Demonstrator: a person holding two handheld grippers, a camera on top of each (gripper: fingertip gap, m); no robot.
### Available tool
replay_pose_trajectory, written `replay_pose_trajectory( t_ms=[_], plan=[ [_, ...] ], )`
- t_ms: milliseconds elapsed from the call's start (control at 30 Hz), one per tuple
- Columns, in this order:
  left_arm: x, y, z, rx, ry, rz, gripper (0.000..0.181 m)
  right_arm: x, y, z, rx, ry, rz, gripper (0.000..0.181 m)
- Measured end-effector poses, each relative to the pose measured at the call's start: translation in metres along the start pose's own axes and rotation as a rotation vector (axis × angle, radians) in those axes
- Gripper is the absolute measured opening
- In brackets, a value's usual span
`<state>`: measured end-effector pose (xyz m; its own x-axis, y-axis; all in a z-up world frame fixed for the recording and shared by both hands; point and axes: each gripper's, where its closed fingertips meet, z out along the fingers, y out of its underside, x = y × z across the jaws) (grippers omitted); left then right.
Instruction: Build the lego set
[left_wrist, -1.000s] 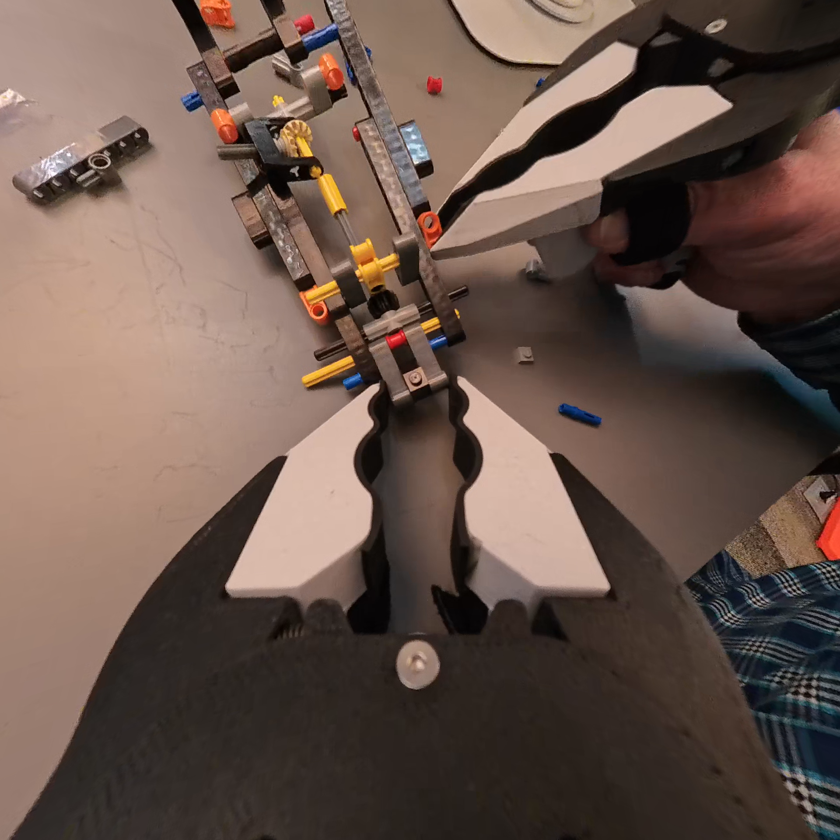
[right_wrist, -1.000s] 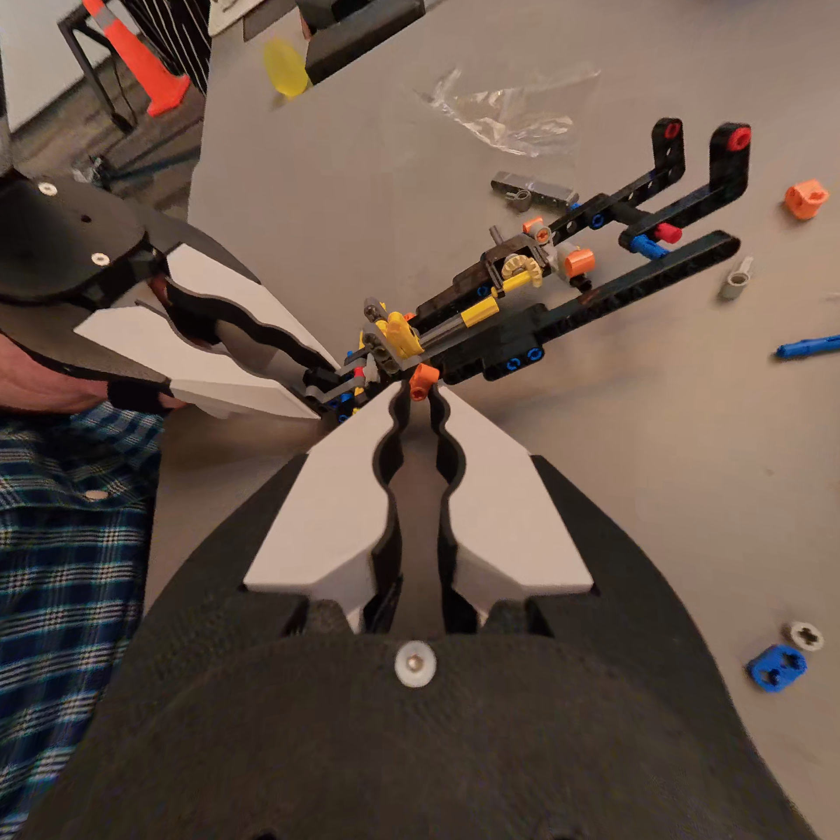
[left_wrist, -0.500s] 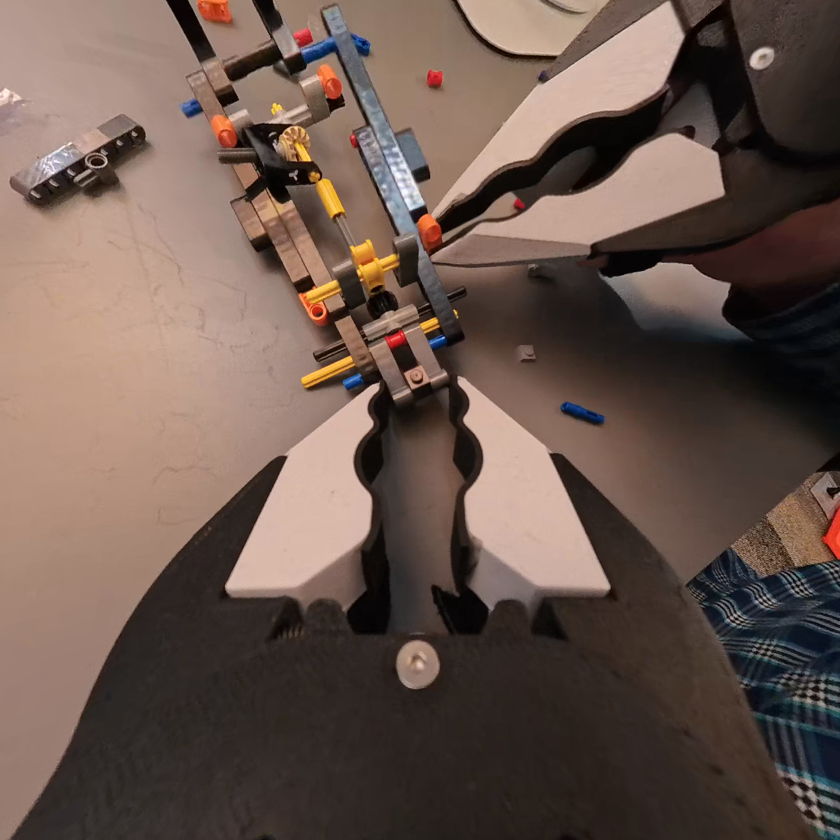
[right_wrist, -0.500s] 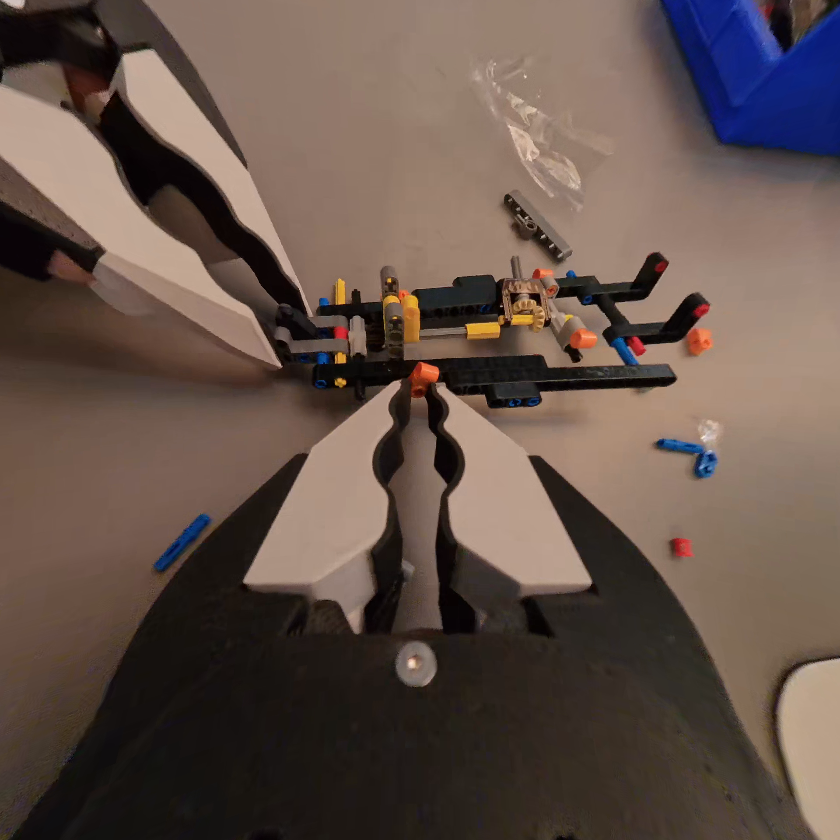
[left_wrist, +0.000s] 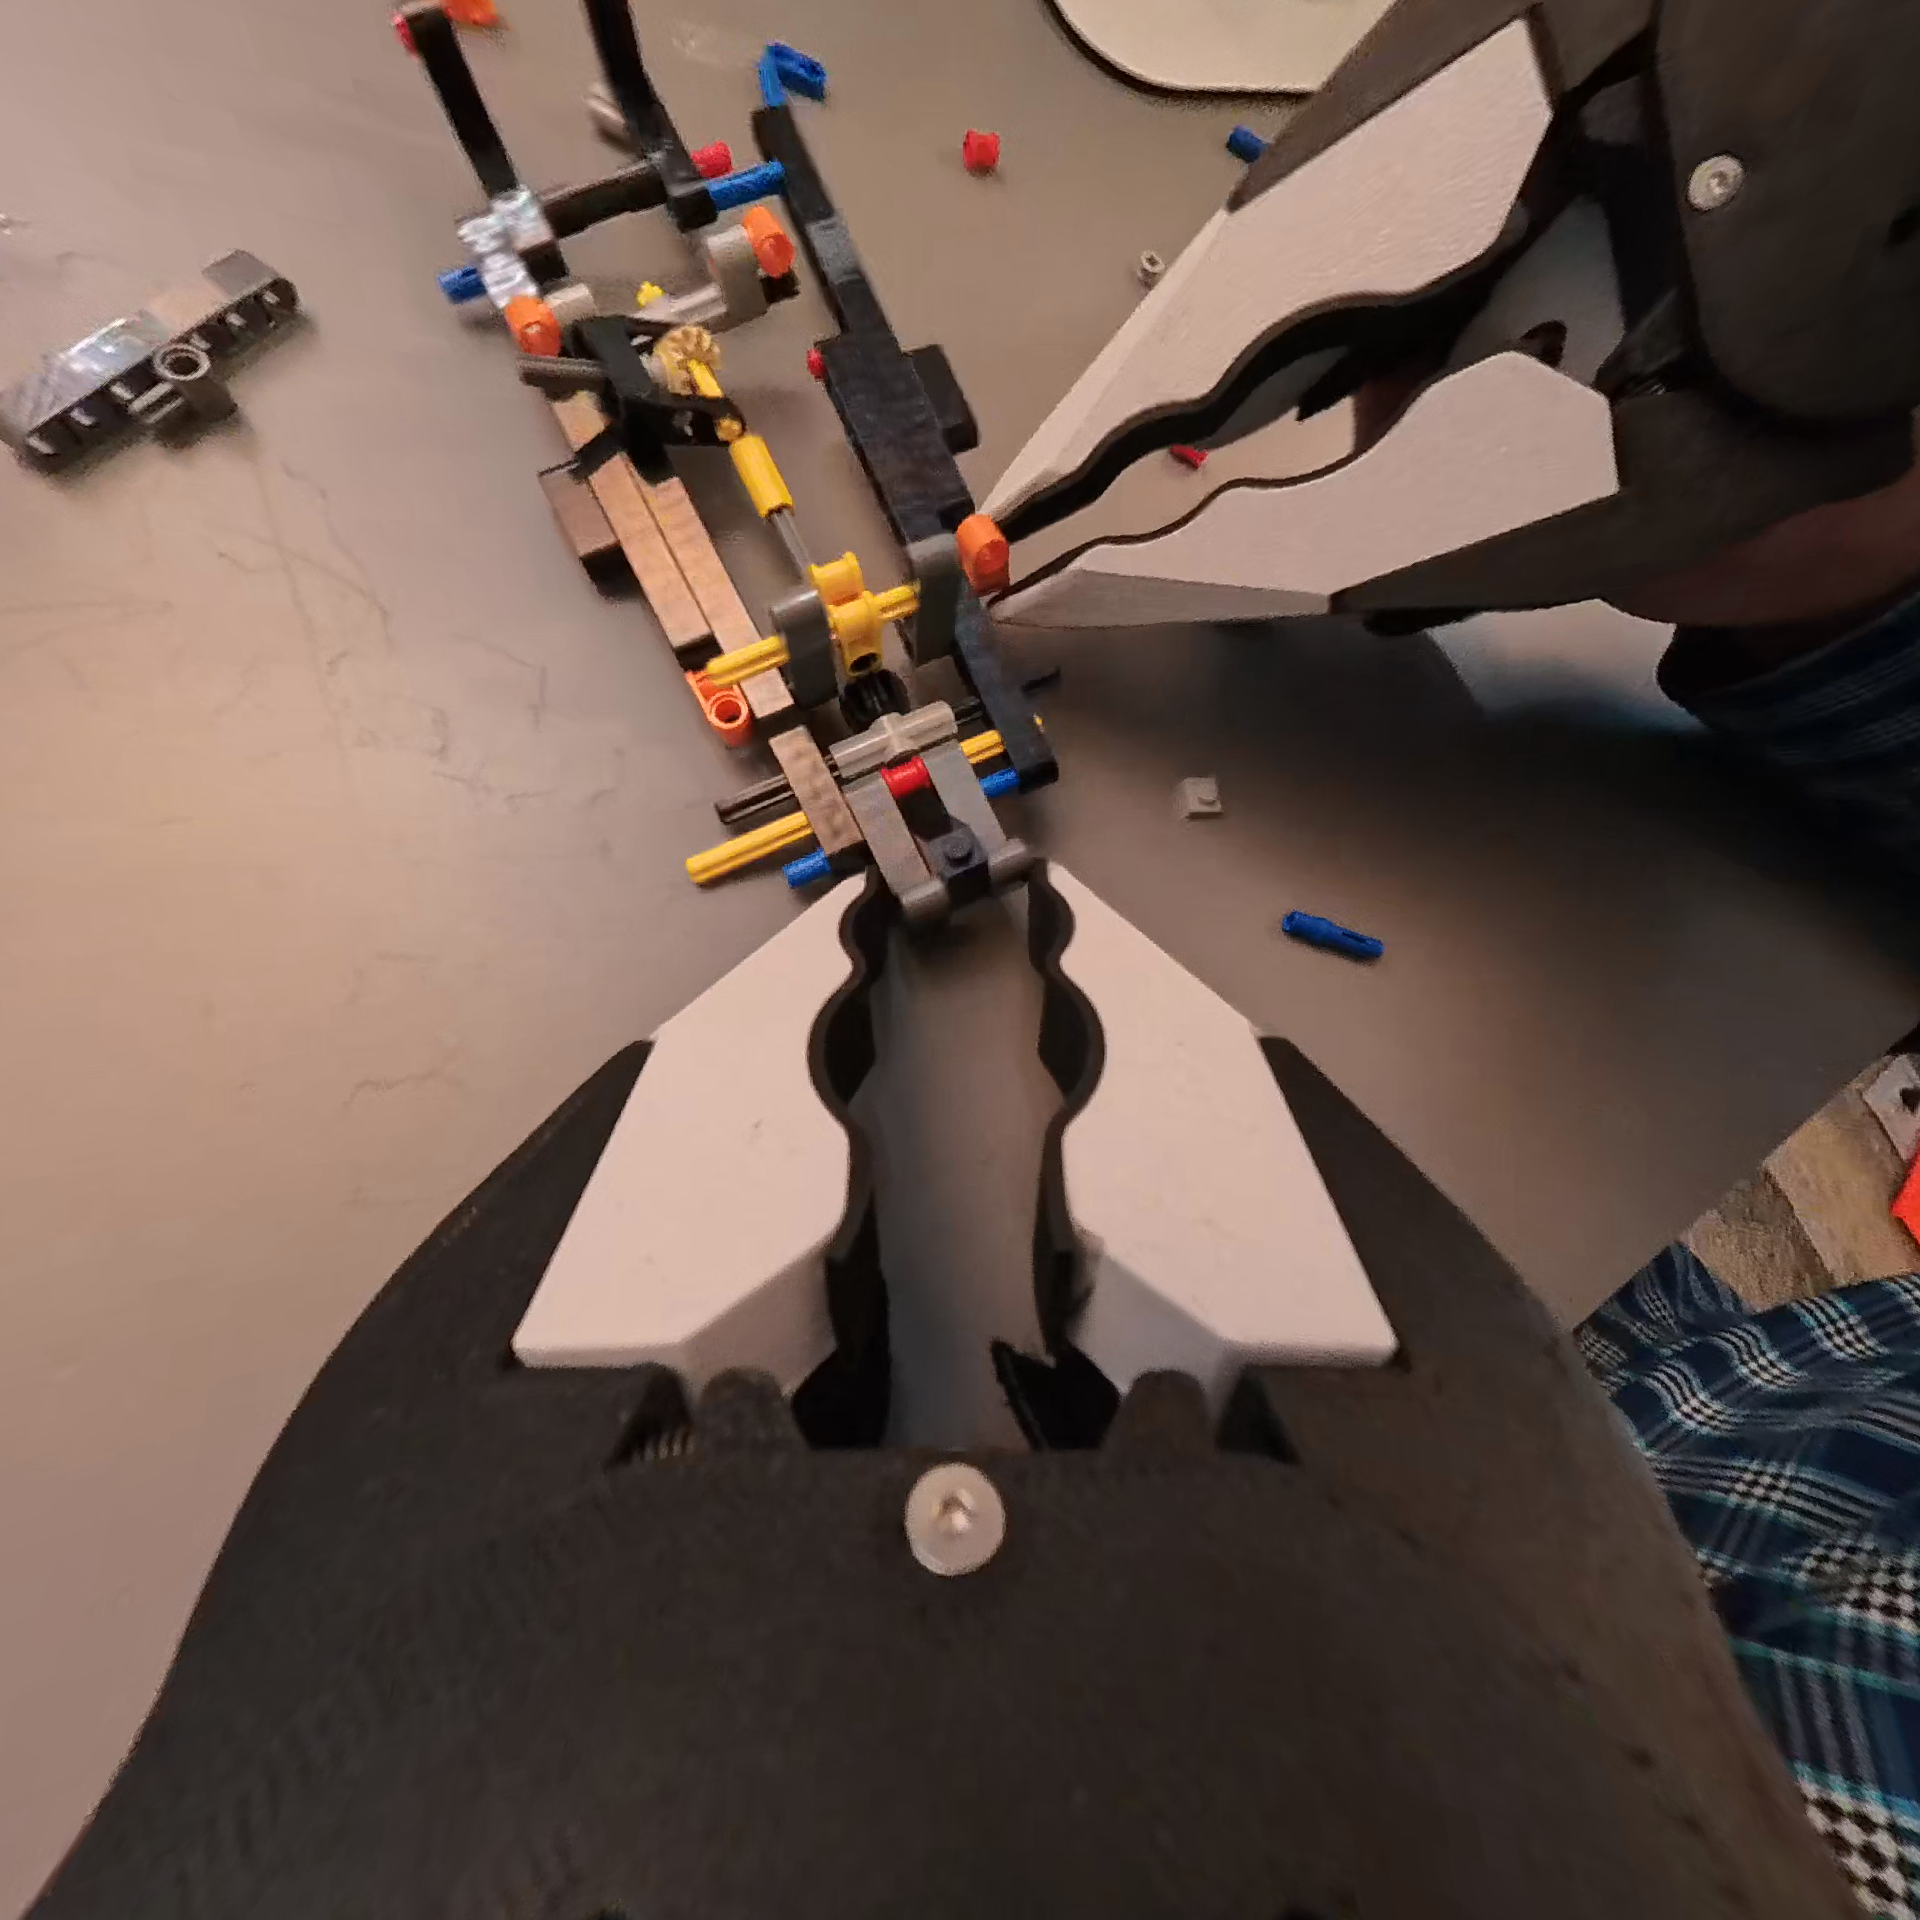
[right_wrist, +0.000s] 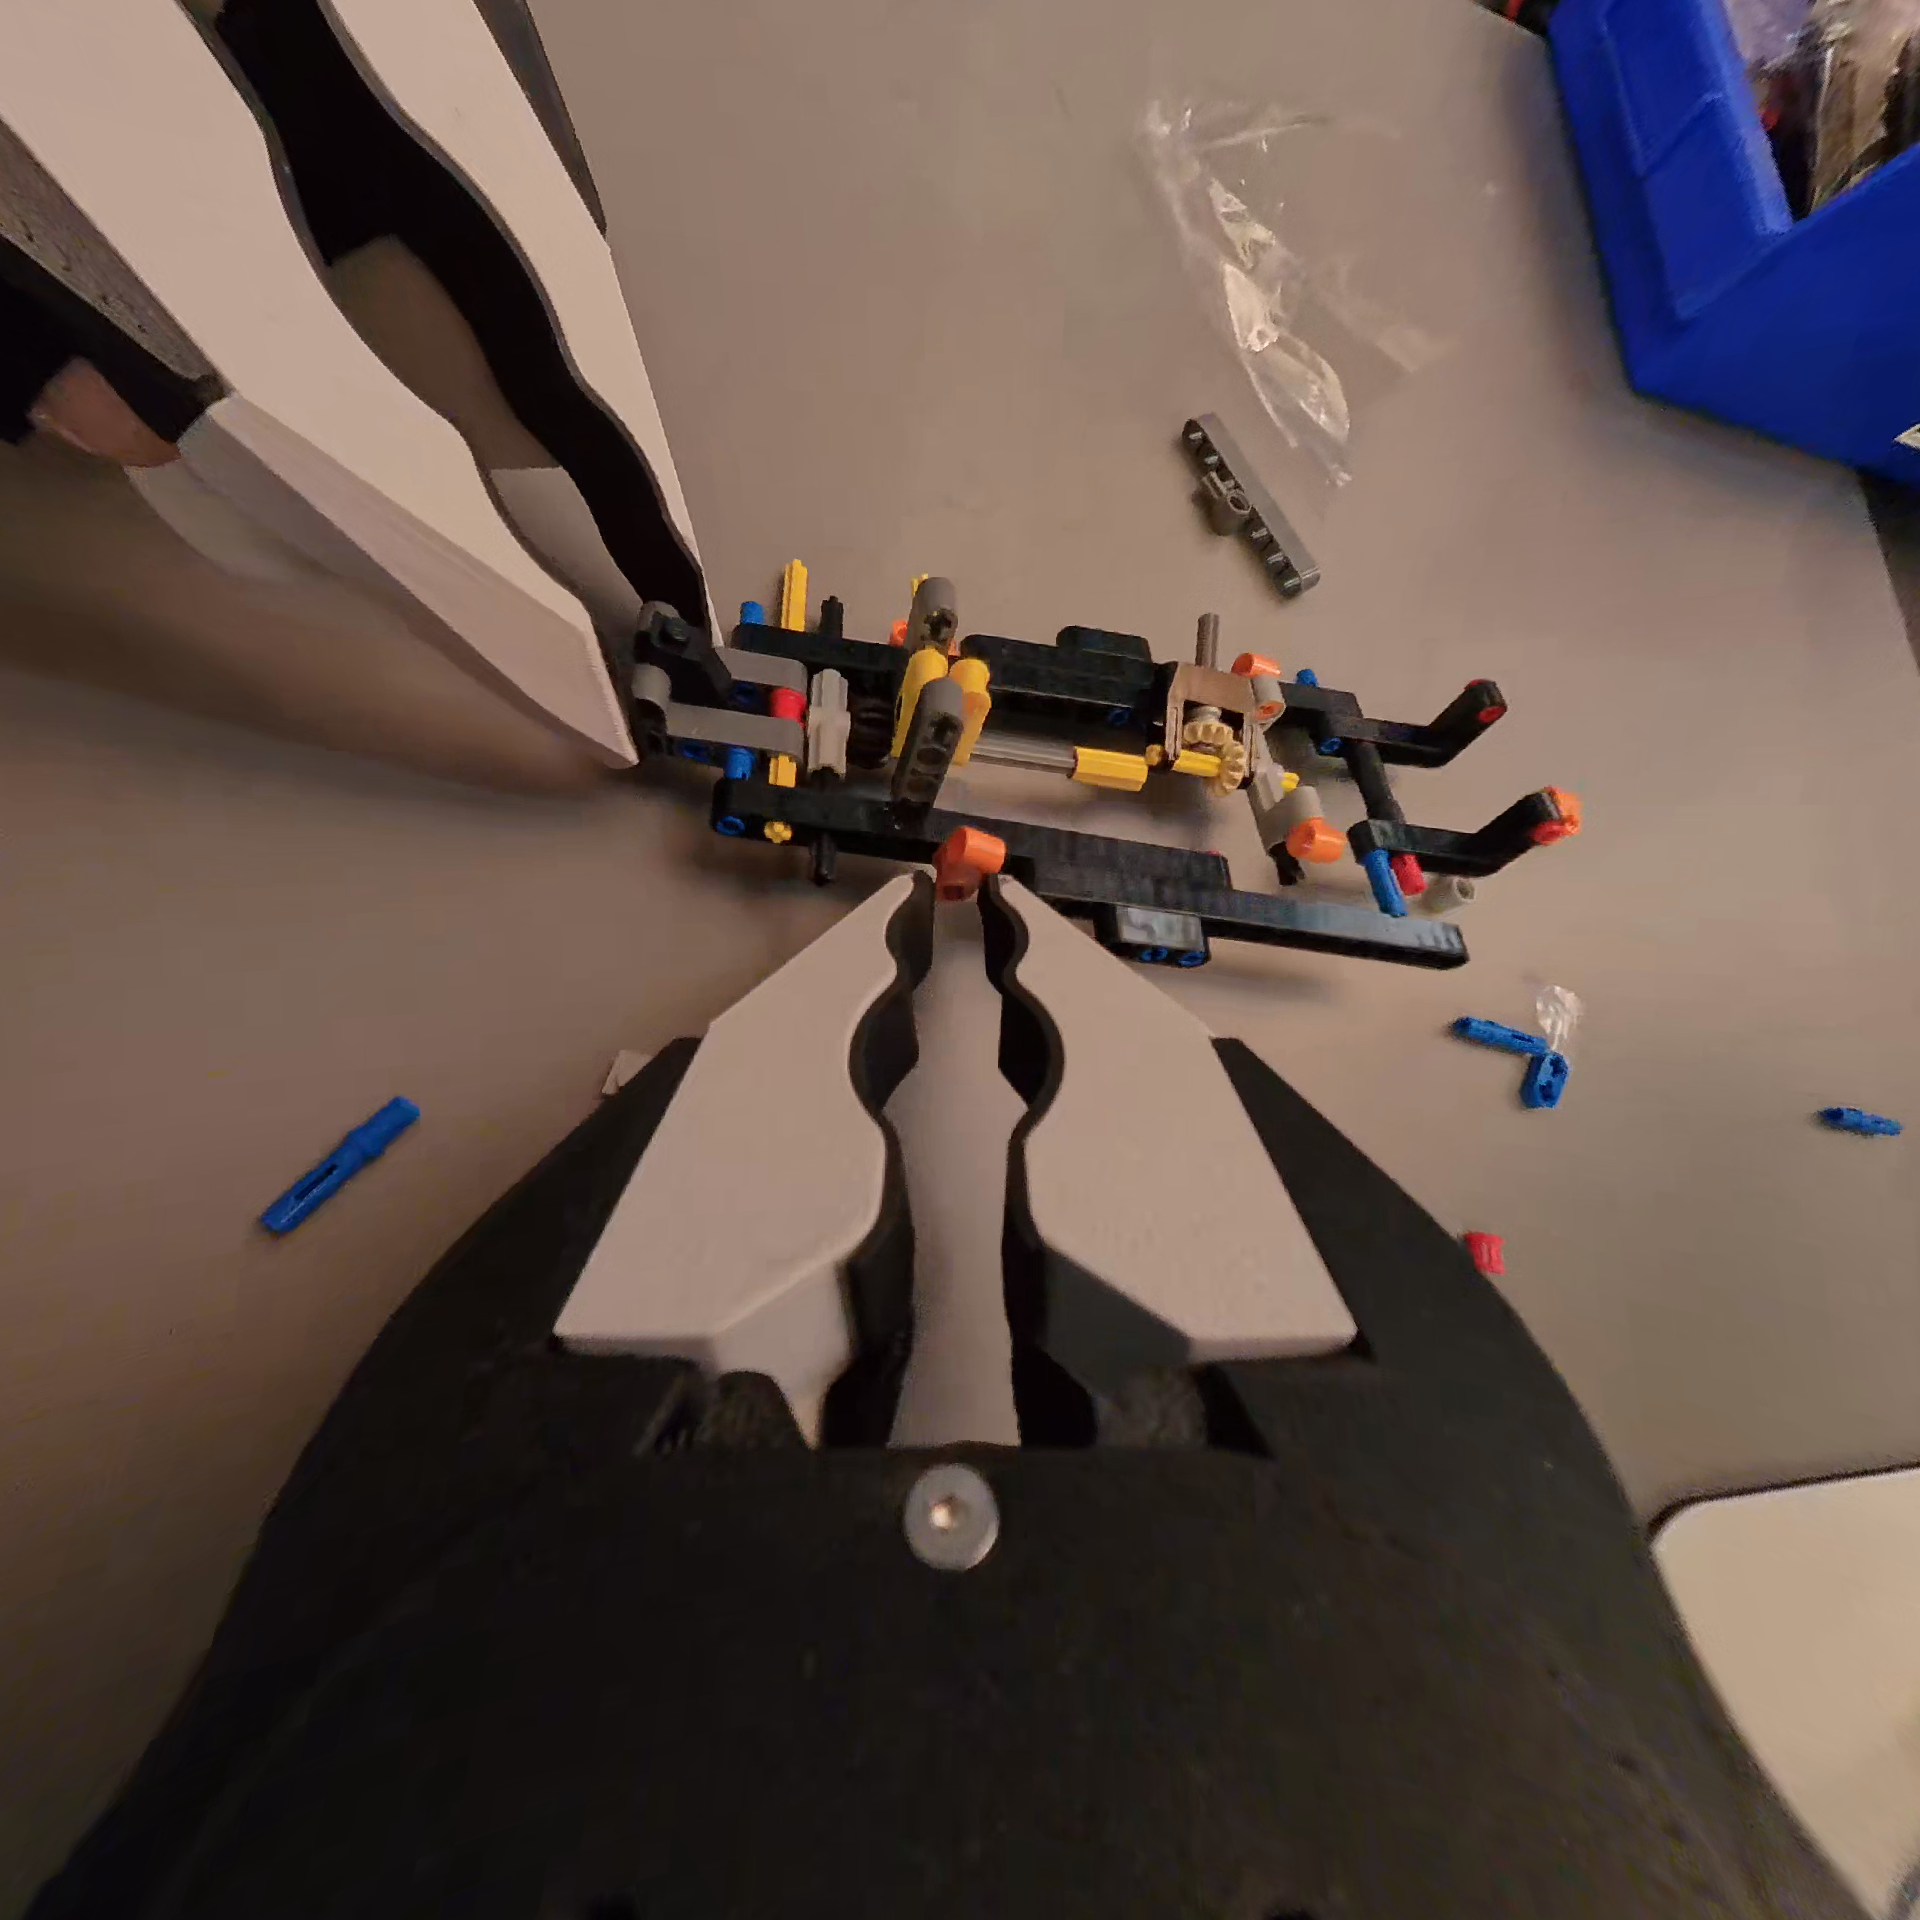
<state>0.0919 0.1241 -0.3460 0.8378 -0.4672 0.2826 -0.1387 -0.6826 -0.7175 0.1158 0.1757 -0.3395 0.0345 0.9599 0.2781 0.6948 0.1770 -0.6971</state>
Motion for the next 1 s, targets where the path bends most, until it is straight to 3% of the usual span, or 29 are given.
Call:
replay_pose_trajectory(
  t_ms=[533, 667, 833, 1000],
  plan=[
    [0.02, -0.003, -0.014, 0.058, 0.142, 0.053, 0.038, -0.003, 0.012, 0.002, -0.028, -0.06, -0.031, 0.007],
    [0.009, -0.005, -0.023, 0.08, 0.117, 0.093, 0.036, -0.005, 0.013, 0.0, -0.025, -0.071, -0.044, 0.009],
    [-0.017, -0.01, -0.026, 0.037, 0.041, 0.214, 0.03, -0.006, 0.014, -0.003, -0.017, -0.082, -0.039, 0.01],
    [-0.035, -0.012, -0.018, -0.066, -0.002, 0.484, 0.024, -0.004, 0.011, -0.005, 0.012, -0.088, -0.012, 0.011]
  ],
)
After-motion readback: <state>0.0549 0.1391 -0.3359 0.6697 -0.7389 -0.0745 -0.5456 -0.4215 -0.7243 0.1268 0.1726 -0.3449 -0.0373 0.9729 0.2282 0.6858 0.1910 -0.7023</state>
